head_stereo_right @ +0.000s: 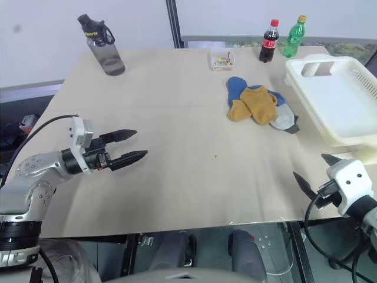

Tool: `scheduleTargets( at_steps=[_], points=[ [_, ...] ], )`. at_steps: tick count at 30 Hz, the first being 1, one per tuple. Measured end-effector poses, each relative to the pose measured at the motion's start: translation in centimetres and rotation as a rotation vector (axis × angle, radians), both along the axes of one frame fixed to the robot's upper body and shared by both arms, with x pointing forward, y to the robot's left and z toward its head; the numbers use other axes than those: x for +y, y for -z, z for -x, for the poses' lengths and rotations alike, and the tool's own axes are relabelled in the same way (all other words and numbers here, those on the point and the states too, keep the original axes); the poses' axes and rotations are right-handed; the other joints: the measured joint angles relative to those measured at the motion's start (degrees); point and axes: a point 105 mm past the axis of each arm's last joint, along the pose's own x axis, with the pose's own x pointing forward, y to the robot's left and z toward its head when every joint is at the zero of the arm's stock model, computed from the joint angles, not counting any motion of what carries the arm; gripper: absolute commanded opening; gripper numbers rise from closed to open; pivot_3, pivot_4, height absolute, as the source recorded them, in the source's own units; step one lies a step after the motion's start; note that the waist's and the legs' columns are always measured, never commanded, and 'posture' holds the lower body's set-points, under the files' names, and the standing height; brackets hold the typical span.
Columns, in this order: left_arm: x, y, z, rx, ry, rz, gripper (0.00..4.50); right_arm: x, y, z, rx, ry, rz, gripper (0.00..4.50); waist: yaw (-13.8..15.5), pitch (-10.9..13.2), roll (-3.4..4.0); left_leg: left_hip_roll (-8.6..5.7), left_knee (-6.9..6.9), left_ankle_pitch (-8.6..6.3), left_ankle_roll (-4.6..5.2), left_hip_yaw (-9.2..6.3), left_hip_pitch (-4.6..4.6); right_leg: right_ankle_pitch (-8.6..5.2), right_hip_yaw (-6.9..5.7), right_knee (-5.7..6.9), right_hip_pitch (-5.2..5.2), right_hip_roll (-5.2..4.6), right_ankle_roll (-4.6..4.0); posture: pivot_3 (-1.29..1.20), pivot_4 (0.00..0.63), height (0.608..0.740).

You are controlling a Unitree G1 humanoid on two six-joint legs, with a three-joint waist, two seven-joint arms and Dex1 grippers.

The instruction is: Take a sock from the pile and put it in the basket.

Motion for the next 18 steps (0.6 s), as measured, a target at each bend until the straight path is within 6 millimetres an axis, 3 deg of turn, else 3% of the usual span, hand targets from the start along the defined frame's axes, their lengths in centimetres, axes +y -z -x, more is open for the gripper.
scheduleTargets(
  at_steps=[3, 10, 13, 18],
  points=[
    [-0.1, 0.0, -0.1, -0.001, -0.004, 0.005, 4.5, 0.0, -0.1, -0.1, -0.009, 0.002, -0.002, 4.45, -0.01, 0.0, 0.0, 0.0, 0.0, 0.0, 0.0, 0.0, 0.0, -0.01, 0.0, 0.0, 0.0, 0.0, 0.01, 0.0, 0.15, 0.74],
    [-1.6, -1.1, -0.4, -0.034, -0.001, 0.057, 4.5, 1.8, -1.2, -3.4, -0.099, -0.013, -0.009, 4.45, -0.16, 0.04, -0.04, -0.01, -0.02, 0.0, 0.0, 0.01, 0.02, 0.06, 0.02, 0.03, -0.02, 0.05, -0.11, 0.0, 0.15, 0.74],
    [-2.2, -1.5, -0.8, -0.048, 0.0, 0.082, 4.5, 1.9, -1.5, -6.1, -0.123, 0.041, 0.005, 4.45, -0.16, 0.05, -0.06, -0.12, 0.0, 0.0, 0.0, 0.05, 0.0, 0.08, 0.06, 0.02, -0.05, 0.04, -0.12, 0.0, 0.15, 0.74],
    [-3.7, -2.2, -1.5, -0.079, -0.008, 0.117, 4.5, 3.3, -1.4, -12.4, -0.113, 0.074, 0.01, 4.45, -0.21, 0.09, -0.08, -0.2, 0.0, 0.0, 0.0, 0.03, -0.02, 0.11, 0.06, 0.02, -0.06, 0.04, -0.12, 0.0, 0.15, 0.74]
  ],
)
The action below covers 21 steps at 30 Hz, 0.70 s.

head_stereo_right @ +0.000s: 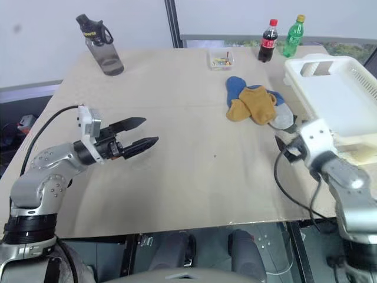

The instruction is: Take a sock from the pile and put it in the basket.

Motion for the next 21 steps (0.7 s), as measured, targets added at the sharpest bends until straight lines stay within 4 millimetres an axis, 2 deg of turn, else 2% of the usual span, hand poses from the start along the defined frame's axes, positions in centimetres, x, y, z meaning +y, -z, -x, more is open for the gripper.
scheduleTargets(
  at_steps=[2, 3, 4, 5, 7, 11, 21],
  points=[
    [-0.8, 0.2, -0.1, -0.004, -0.009, 0.007, 4.5, 0.7, 0.3, -2.9, 0.016, 0.017, 0.017, 4.45, -0.23, 0.02, 0.01, -0.01, -0.01, 0.0, 0.0, 0.04, -0.01, 0.07, 0.04, 0.0, -0.03, 0.0, 0.09, 0.0, 0.15, 0.74],
    [-1.0, 0.4, -0.1, -0.003, -0.023, 0.014, 4.5, 1.4, 0.4, -4.8, 0.026, 0.022, 0.01, 4.23, -0.59, 0.04, -0.03, 0.01, -0.01, 0.0, 0.0, 0.07, 0.03, 0.1, 0.08, 0.0, -0.02, 0.03, 0.13, 0.0, 0.15, 0.74],
    [-1.9, 0.6, 0.0, -0.007, -0.013, 0.024, 4.5, 2.1, 0.4, -6.4, 0.031, 0.025, 0.01, 3.93, -0.64, 0.07, -0.01, -0.01, -0.04, 0.01, -0.01, 0.01, -0.03, 0.13, 0.05, 0.01, -0.06, 0.02, 0.17, 0.0, 0.15, 0.74],
    [-2.7, 0.6, 0.2, -0.009, 0.004, 0.03, 4.5, 2.7, 0.3, -7.1, 0.028, 0.014, 0.021, 3.59, -0.57, 0.08, -0.03, 0.0, -0.07, 0.01, -0.01, -0.03, -0.07, 0.14, 0.02, 0.03, -0.1, 0.02, 0.18, 0.0, 0.15, 0.74],
    [-3.0, 0.6, 0.3, -0.014, -0.008, 0.033, 4.5, 3.8, 0.3, -8.6, 0.026, -0.007, 0.027, 2.7, -0.3, 0.09, -0.03, 0.0, -0.13, 0.01, -0.03, -0.09, -0.15, 0.14, -0.05, 0.02, -0.19, 0.01, 0.17, 0.0, 0.15, 0.74],
    [-3.5, 0.6, 0.6, -0.029, -0.029, 0.035, 4.5, 4.5, 1.0, -10.4, 0.044, -0.011, 0.033, 2.7, -0.02, 0.09, -0.02, 0.0, -0.14, 0.16, -0.28, -0.13, -0.77, 0.16, -0.08, -0.12, -0.67, -0.14, 0.2, 0.0, 0.15, 0.74],
    [-3.4, 1.3, 1.0, -0.016, -0.045, 0.027, 4.5, 6.4, 1.6, -11.1, 0.045, -0.049, 0.011, 2.7, -0.28, 0.09, -0.02, -0.02, -0.15, 0.15, -0.28, -0.06, -0.84, 0.17, -0.04, 0.09, -0.88, -0.1, 0.18, 0.0, 0.15, 0.74]
  ],
)
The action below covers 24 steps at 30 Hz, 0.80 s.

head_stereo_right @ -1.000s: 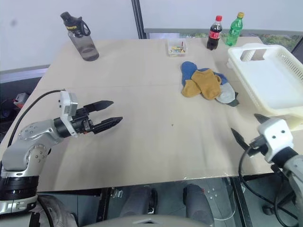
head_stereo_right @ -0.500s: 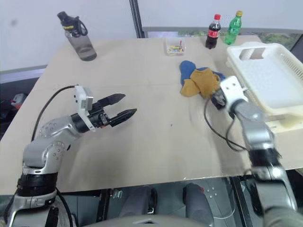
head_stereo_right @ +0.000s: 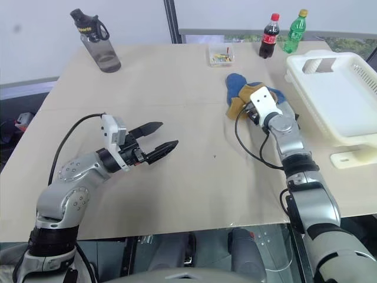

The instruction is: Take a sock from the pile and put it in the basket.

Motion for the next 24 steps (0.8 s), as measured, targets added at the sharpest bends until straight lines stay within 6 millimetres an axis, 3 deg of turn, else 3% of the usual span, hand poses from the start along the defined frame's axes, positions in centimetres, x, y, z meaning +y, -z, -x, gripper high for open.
scheduleTargets(
  at_steps=[9, 11, 13, 14, 17, 24],
  points=[
    [0.1, 0.0, 0.1, -0.016, -0.001, -0.002, 4.5, 0.4, -0.7, -0.8, -0.04, 0.03, 0.052, 2.7, -0.24, 0.0, 0.01, -0.02, 0.01, 0.04, -0.07, -0.02, 0.02, 0.02, 0.0, 0.04, -0.01, 0.02, -0.03, 0.0, 0.15, 0.74],
    [0.1, -0.1, 0.1, -0.023, -0.002, -0.004, 4.5, 0.3, 0.1, -0.9, -0.025, 0.043, 0.062, 2.44, -0.25, 0.0, 0.01, -0.02, 0.01, 0.04, -0.07, 0.0, 0.01, 0.02, 0.01, 0.03, -0.01, 0.02, -0.03, 0.0, 0.15, 0.74],
    [0.2, -0.1, 0.1, -0.027, -0.004, -0.006, 4.5, 0.1, 0.6, -0.9, -0.015, 0.051, 0.07, 1.48, -0.34, 0.0, 0.01, -0.02, 0.01, 0.04, -0.07, 0.01, 0.01, 0.02, 0.02, 0.02, -0.01, 0.01, -0.03, 0.0, 0.15, 0.74],
    [0.2, 0.0, 0.2, -0.027, -0.006, -0.008, 4.5, 0.1, 0.6, -0.9, -0.016, 0.052, 0.072, 1.28, -0.37, 0.0, 0.01, -0.02, 0.01, 0.04, -0.07, 0.01, 0.01, 0.02, 0.02, 0.02, -0.01, 0.01, -0.03, 0.0, 0.15, 0.74],
    [0.4, 0.2, 0.2, -0.027, -0.012, -0.013, 4.5, 0.1, 0.7, -0.9, -0.022, 0.05, 0.075, 0.02, -0.72, 0.0, 0.01, -0.02, 0.01, 0.04, -0.07, -0.01, 0.01, 0.02, 0.01, 0.03, -0.01, 0.02, -0.03, 0.0, 0.15, 0.74],
    [0.3, 0.2, 0.2, -0.032, -0.017, -0.005, 4.5, 1.0, -0.4, -0.7, -0.052, -0.01, 0.054, 0.02, -1.18, 0.0, 0.01, -0.01, 0.01, 0.04, -0.06, -0.02, 0.02, 0.02, 0.01, 0.06, -0.02, 0.02, -0.03, 0.0, 0.15, 0.74]
  ],
)
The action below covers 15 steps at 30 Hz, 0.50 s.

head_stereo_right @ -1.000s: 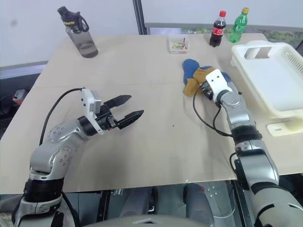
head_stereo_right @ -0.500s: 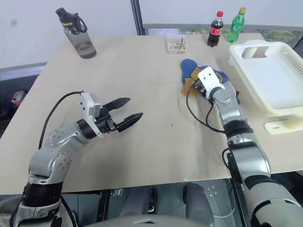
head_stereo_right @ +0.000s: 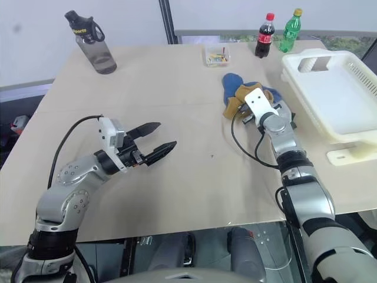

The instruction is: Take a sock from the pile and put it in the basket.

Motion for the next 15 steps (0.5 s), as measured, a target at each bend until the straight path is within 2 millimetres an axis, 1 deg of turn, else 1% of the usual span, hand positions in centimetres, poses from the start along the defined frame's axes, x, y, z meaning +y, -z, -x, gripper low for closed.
scheduleTargets(
  at_steps=[3, 9, 11, 15],
  points=[
    [-0.1, -0.3, -0.2, -0.01, -0.004, 0.005, 4.5, 0.8, -0.6, 0.7, 0.003, -0.06, -0.04, 0.02, 0.01, 0.0, 0.0, 0.03, 0.0, -0.04, 0.07, -0.02, 0.0, 0.0, -0.01, 0.0, 0.0, 0.0, 0.0, 0.0, 0.15, 0.74],
    [-0.1, -0.4, -0.5, -0.007, -0.014, 0.009, 4.5, 1.8, 0.0, 3.0, 0.087, -0.155, -0.095, 0.02, 0.15, 0.0, 0.0, 0.05, 0.0, -0.12, 0.21, -0.06, -0.01, 0.0, -0.02, 0.01, 0.0, -0.02, 0.0, 0.0, 0.15, 0.74],
    [-0.2, -0.4, -0.5, -0.001, -0.013, 0.008, 4.5, 2.4, 0.0, 4.4, 0.111, -0.225, -0.086, 0.02, 0.22, 0.0, 0.01, 0.05, 0.0, -0.13, 0.22, -0.09, -0.01, 0.0, -0.04, 0.0, 0.0, -0.01, 0.0, 0.0, 0.15, 0.74],
    [-0.2, -0.2, -0.5, 0.012, -0.014, 0.007, 4.5, 5.4, 1.6, 8.1, 0.193, -0.414, -0.04, 0.02, 0.13, 0.0, 0.01, 0.03, 0.0, -0.14, 0.24, -0.08, 0.01, 0.0, -0.04, 0.02, 0.0, 0.01, 0.0, 0.0, 0.15, 0.74]
  ],
)
